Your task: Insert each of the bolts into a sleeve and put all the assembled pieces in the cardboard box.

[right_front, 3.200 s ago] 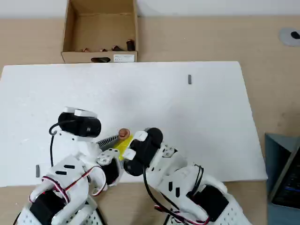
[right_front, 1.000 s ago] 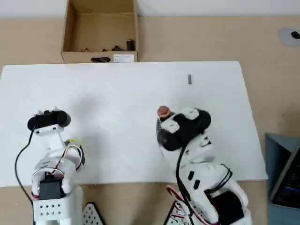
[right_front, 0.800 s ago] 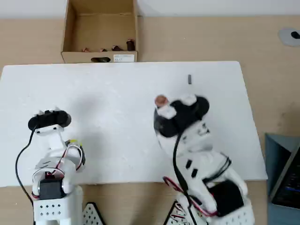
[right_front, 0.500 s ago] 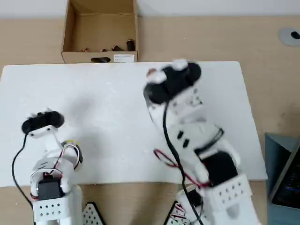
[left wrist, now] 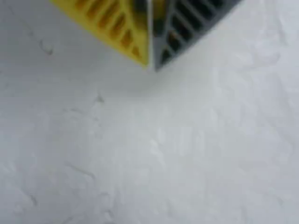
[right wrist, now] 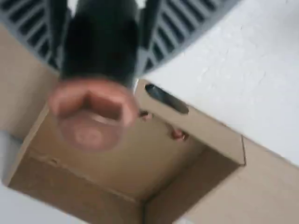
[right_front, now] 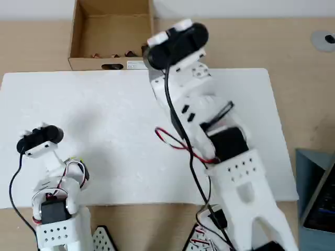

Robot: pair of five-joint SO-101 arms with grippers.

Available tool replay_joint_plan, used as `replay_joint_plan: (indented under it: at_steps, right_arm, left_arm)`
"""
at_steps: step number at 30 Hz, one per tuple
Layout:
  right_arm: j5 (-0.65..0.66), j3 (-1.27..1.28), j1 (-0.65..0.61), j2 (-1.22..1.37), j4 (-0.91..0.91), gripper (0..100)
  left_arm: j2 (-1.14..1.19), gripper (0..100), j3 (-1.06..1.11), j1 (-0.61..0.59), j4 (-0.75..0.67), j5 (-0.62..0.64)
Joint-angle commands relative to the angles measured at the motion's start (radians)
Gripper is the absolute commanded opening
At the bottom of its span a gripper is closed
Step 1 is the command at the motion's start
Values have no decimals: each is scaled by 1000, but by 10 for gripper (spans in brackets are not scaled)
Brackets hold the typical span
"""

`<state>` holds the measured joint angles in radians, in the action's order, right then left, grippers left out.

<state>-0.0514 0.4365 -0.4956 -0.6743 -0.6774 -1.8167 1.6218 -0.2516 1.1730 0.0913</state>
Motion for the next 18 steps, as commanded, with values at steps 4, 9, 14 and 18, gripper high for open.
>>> replay_joint_plan:
  at_steps: [4,9,14,18]
  right_arm:
    - [-3,-177,8,133,100,9]
    - [-2,-262,8,283,183,9]
    - [38,-374,8,493,285,9]
    - [75,-486,8,668,350,9]
  left_arm:
    - [-7,5,-3,-3,-18,3]
    - [-7,5,-3,-3,-18,3]
    - [-7,5,-3,-3,-18,3]
    - [-7,5,-3,-3,-18,3]
